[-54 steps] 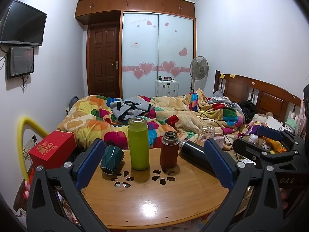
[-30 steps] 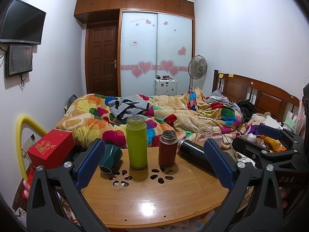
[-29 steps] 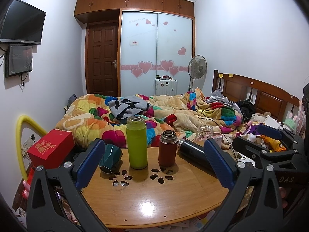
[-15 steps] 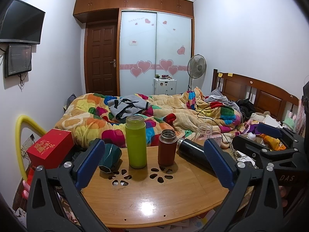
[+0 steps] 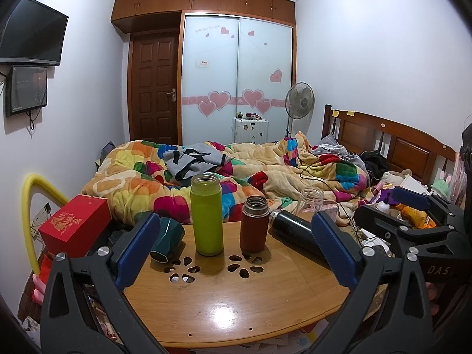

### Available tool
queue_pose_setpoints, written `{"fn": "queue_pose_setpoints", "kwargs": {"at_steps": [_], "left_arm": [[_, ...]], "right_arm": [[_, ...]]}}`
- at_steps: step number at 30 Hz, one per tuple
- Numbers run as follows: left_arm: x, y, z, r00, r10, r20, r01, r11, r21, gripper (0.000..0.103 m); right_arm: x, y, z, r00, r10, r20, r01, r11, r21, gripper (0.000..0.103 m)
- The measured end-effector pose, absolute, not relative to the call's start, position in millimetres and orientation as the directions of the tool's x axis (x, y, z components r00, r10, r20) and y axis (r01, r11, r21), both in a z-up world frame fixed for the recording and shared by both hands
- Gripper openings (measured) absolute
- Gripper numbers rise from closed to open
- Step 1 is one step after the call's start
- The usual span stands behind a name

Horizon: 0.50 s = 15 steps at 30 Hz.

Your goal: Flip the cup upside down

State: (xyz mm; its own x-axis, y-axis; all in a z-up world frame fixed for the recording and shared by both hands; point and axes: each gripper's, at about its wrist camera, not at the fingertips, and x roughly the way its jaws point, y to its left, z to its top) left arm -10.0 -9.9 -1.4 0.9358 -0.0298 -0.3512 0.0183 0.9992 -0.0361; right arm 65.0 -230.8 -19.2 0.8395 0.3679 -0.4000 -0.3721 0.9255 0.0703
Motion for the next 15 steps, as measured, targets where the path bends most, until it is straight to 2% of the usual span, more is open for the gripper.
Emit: {"fn": "queue_pose_setpoints", "kwargs": {"at_steps": [9, 15], "left_arm": [[-0.3, -12.4, -11.6, 0.929, -0.024, -0.370, 0.021, 1.000, -0.012, 0.103], [39.1, 11.2, -29.0, 0.902, 0.025, -0.431, -0.019, 1.000, 0.018, 0.103]], "right_arm": [[74.2, -232.7, -21.1, 0.835, 0.375, -0.403, -0.379, 0.922, 0.073, 0.103], [93.7, -227.9, -35.8, 0.827, 0.371, -0.423, -0.380, 0.923, 0.067, 0.103]]}}
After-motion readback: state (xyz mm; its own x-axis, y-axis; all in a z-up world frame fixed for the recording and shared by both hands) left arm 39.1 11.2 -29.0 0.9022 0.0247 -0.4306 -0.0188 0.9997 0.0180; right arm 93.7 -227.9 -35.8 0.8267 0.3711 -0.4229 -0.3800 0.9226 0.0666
